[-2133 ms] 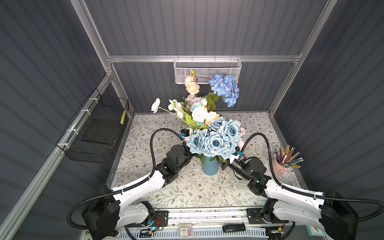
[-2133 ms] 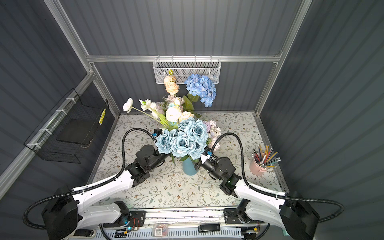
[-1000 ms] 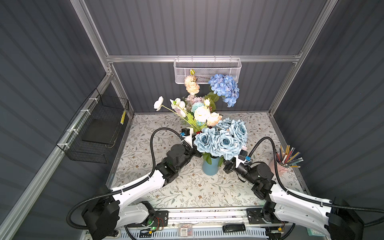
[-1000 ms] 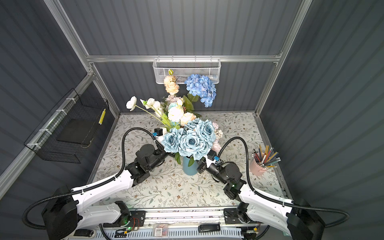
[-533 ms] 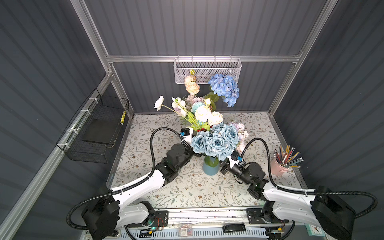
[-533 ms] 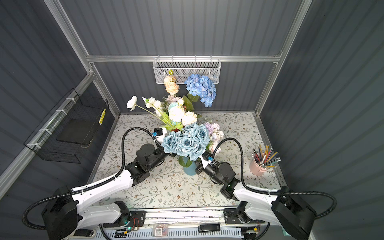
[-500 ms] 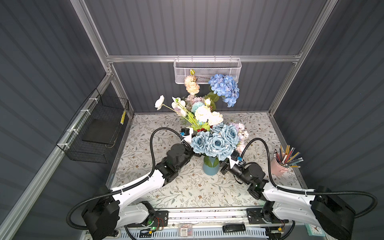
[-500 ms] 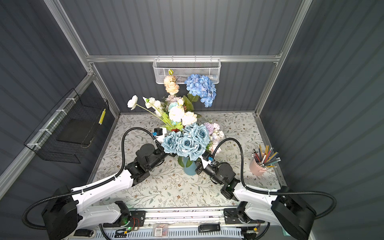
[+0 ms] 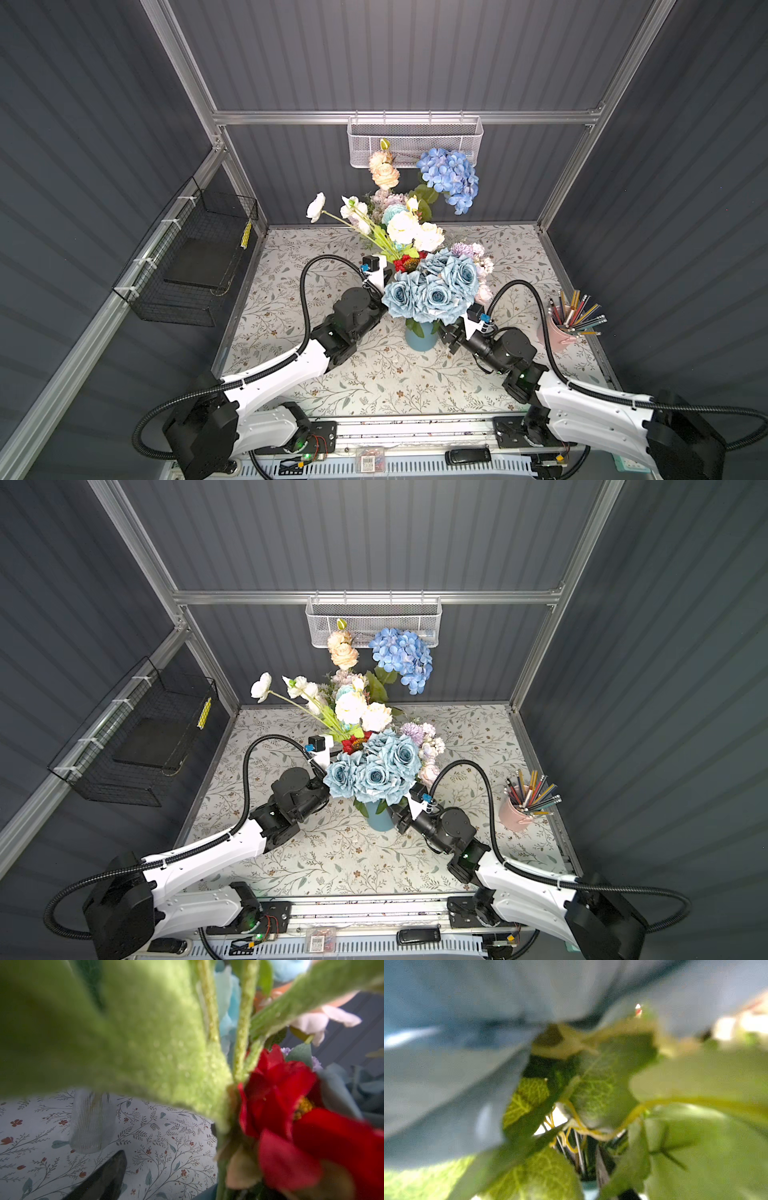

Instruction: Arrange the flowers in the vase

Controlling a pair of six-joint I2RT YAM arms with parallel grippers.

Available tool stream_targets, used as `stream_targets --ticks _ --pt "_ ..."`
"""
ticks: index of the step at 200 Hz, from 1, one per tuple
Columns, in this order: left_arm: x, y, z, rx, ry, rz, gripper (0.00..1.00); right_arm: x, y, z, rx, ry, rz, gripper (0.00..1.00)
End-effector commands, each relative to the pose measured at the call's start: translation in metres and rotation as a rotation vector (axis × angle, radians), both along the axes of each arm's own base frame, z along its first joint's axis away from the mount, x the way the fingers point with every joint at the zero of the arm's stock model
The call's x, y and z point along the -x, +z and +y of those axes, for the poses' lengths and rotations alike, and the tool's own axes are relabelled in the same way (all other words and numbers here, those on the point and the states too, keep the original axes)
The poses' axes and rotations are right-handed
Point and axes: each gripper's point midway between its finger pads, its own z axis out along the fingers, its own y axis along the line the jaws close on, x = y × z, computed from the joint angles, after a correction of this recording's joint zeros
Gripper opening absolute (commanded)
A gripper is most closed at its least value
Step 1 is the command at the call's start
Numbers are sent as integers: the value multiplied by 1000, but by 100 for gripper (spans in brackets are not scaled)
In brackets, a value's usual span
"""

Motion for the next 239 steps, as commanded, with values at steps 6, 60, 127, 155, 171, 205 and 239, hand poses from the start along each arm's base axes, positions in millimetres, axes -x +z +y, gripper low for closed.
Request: stream_targets --ticks 6,60,127,155,171,205,239 --pt "4 20 5 23 -6 -41 99 3 -19 -7 45 -17 120 51" --pt "20 14 9 -56 -59 12 99 12 -50 -28 93 -63 290 61" --pt "40 -12 43 -177 -9 146 99 10 -74 -35 103 -107 339 69" --pt "41 -33 68 -219 93 204 99 5 -73 -30 101 -104 310 73" --pt "37 -44 78 -221 153 219 99 0 -71 -25 96 -106 282 76" --pt "18 -62 63 -192 168 233 99 -7 -57 -14 39 -83 223 80" --pt "2 -86 42 -137 156 259 99 -12 -46 -2 -9 -58 172 83"
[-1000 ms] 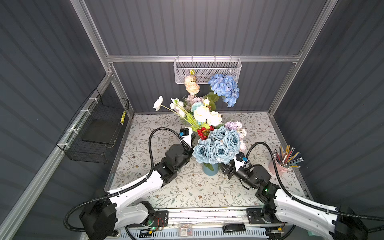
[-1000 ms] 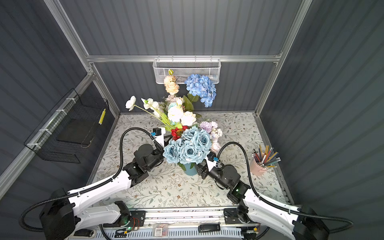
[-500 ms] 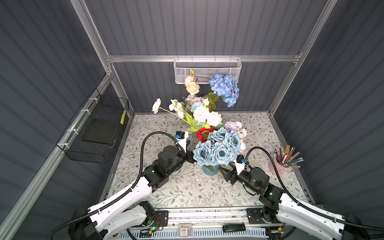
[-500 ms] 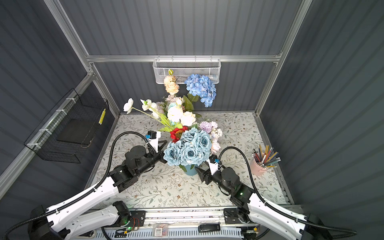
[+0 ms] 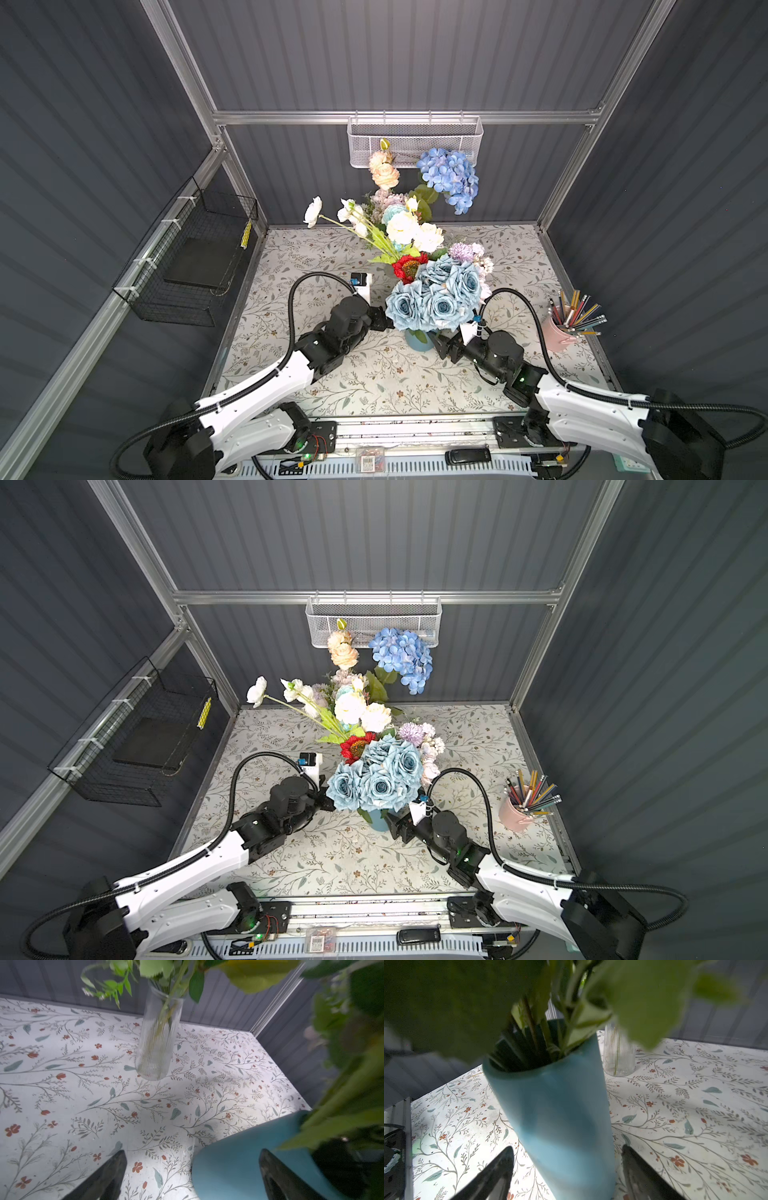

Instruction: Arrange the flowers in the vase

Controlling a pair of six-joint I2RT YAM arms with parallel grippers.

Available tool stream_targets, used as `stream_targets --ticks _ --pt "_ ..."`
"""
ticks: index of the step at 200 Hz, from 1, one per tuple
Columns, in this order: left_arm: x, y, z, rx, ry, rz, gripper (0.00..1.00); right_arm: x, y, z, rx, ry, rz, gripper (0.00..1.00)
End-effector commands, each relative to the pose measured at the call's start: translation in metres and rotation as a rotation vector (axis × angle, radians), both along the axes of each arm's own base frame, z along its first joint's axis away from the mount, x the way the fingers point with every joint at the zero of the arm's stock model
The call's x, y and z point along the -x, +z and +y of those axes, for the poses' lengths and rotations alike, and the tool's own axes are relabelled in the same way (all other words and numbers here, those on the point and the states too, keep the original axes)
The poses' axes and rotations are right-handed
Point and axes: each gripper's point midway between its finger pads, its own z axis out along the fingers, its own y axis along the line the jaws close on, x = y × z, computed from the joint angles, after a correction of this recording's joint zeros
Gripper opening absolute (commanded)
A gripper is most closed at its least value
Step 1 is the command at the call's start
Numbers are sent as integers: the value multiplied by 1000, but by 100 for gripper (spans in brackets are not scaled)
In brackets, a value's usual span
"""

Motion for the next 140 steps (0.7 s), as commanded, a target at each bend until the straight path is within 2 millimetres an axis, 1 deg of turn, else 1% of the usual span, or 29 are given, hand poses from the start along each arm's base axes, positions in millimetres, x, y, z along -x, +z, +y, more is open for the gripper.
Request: stream_targets --ticks 1,15,18,20,24,40,80,109,140 --pt "-13 -1 -11 89 20 -21 99 -2 33 10 -101 25 -113 83" --pt "-16 0 -22 103 -12 -30 99 -5 35 14 -109 31 -139 83" --pt "-17 0 -24 102 -20 -33 99 -4 38 15 -118 35 -150 84" --pt "-17 0 -26 101 -27 -34 99 -5 33 16 -106 38 -143 84" --pt "-18 1 -29 98 -37 -39 99 -6 32 18 -104 39 -144 84" --pt "-20 2 -37 75 -71 -50 99 -8 34 23 -114 50 -168 84" --pt "-20 -10 -55 65 -145 -28 99 -17 34 31 -109 46 -225 85" --pt "-21 -17 -60 73 -159 -11 99 -22 37 37 -129 43 -265 86" --pt "-20 -14 -64 69 -182 -19 99 -26 34 44 -135 55 -273 86"
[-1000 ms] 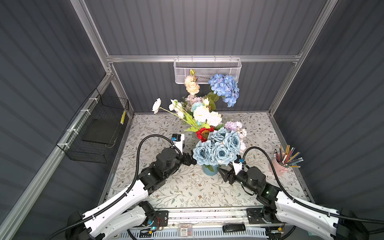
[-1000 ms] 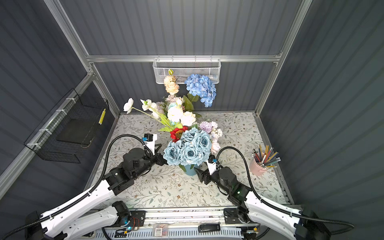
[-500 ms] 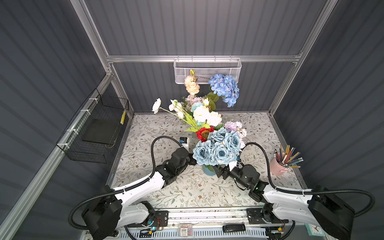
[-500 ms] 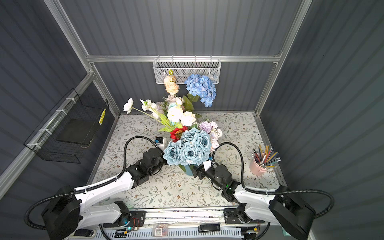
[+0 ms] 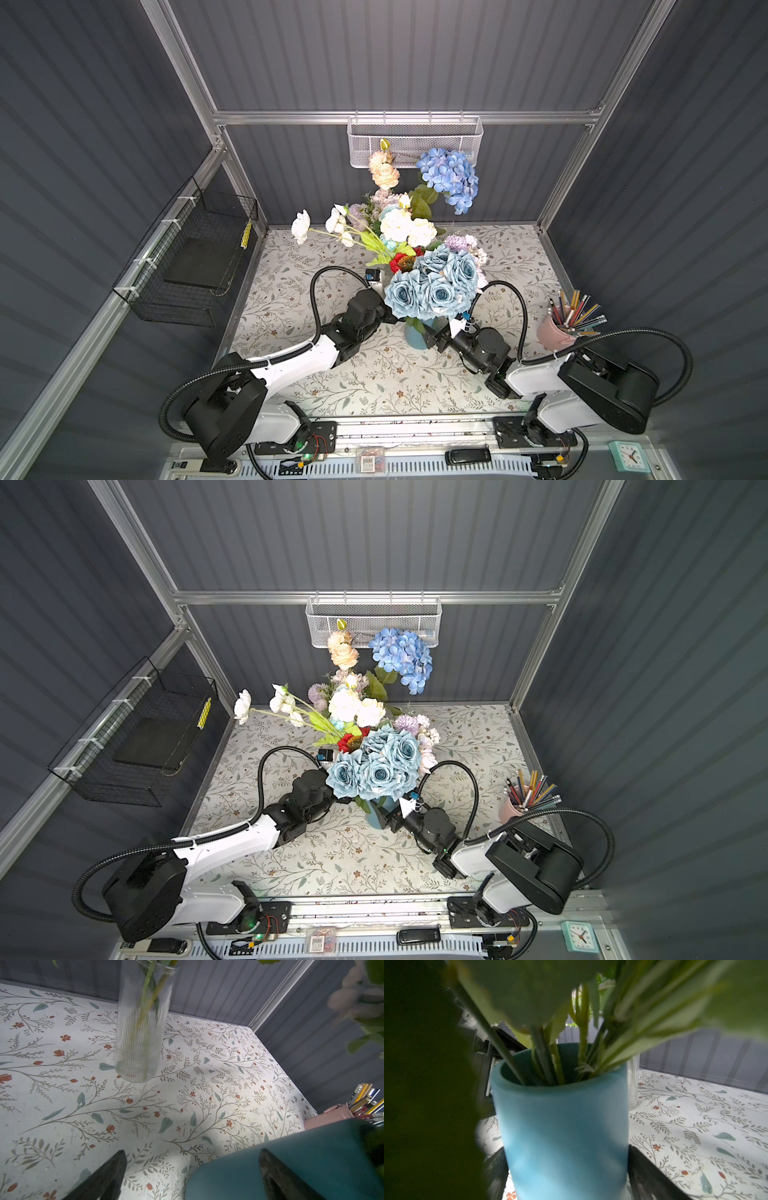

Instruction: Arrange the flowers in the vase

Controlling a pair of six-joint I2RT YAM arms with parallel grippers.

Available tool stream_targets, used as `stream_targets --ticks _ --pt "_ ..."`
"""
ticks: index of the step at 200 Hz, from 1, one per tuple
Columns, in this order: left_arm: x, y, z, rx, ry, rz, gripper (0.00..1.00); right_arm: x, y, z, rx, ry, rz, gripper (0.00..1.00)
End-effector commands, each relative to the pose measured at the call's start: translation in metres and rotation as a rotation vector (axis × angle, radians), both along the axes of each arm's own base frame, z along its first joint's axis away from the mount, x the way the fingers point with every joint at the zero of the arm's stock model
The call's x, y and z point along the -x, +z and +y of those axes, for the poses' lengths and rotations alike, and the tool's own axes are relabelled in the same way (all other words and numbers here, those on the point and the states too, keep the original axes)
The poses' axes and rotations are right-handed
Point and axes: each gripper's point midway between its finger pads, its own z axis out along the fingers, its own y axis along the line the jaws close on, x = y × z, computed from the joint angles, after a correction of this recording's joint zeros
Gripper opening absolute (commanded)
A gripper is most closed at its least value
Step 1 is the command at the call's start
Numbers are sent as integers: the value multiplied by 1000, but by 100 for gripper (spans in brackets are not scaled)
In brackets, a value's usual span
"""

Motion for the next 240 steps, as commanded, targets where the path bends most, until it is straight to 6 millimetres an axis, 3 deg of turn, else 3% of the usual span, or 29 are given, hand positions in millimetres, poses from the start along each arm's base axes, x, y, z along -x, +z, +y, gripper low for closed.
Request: stream_targets --ticks 1,64,129,206,240 --pt "11 17 -27 36 -127 -30 99 1 32 16 -75 53 -99 86" --pt "12 18 -27 15 -137 -38 99 8 29 8 -65 53 -84 92" --pt "14 19 -26 21 -141 -37 99 -11 35 9 -59 17 -131 93" --pt "13 22 -21 24 -121 -47 99 -17 33 11 -33 4 -146 76" --pt "8 21 -7 -10 -48 -58 99 -17 37 -4 -6 -61 -186 69"
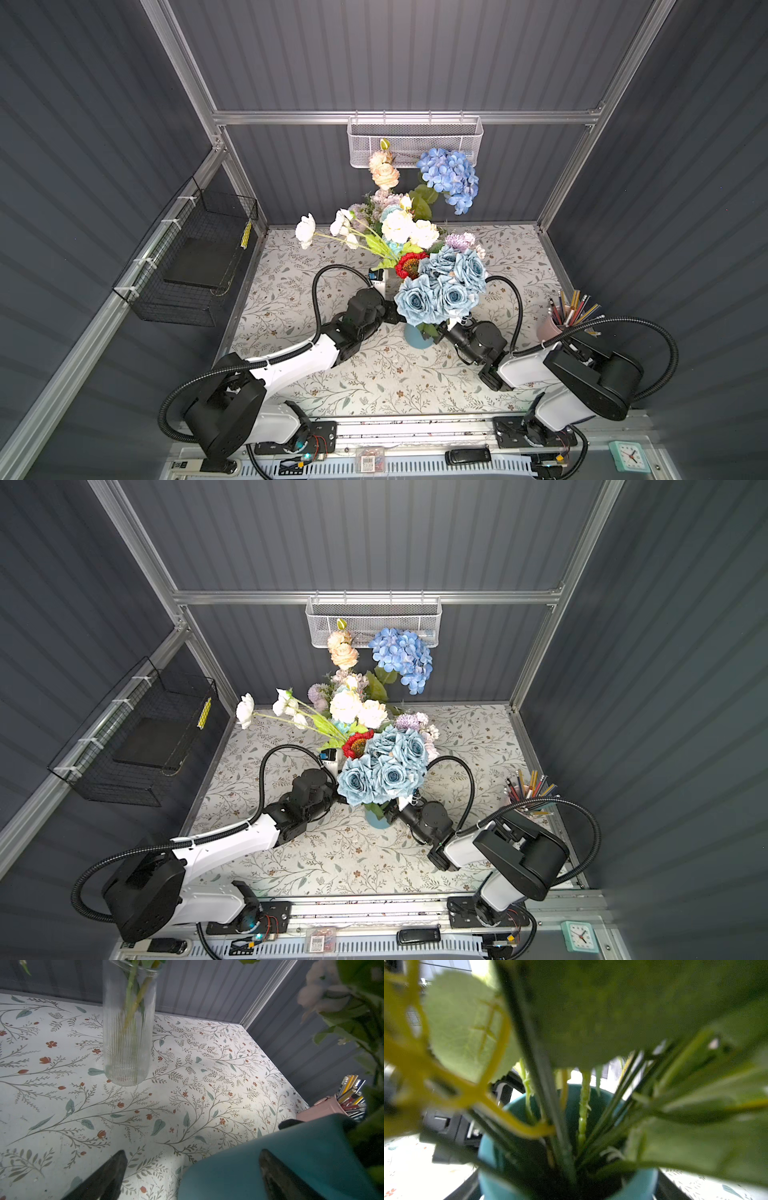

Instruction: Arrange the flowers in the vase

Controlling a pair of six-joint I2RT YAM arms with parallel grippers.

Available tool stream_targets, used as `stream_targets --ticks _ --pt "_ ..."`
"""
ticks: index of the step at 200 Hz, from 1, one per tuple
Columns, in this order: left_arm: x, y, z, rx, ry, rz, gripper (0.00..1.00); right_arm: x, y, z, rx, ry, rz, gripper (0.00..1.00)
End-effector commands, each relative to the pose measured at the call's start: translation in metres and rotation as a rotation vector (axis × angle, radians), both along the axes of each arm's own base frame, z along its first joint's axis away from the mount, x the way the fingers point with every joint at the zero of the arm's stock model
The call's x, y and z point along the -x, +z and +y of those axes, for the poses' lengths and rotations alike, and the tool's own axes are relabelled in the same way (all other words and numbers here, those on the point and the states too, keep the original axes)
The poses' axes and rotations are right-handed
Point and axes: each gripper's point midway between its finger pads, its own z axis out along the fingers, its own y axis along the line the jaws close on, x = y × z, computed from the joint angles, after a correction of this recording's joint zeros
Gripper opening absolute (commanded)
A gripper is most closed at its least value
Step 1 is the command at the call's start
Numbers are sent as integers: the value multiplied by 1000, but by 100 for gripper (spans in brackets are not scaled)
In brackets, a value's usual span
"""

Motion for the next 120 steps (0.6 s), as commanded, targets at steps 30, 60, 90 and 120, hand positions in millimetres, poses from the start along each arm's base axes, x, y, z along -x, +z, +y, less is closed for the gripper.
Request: stream_targets --ticks 30,60,90,120 --pt "-1 16 19 -28 69 -59 99 -3 23 -32 45 -144 -138 65" --pt "-6 16 31 -34 109 -63 99 -13 29 -60 47 -224 -147 63" --pt "-8 15 36 -38 122 -63 99 -30 30 -90 61 -332 -169 64" --pt "-8 12 36 -42 123 -59 99 -46 24 -115 98 -436 -167 66"
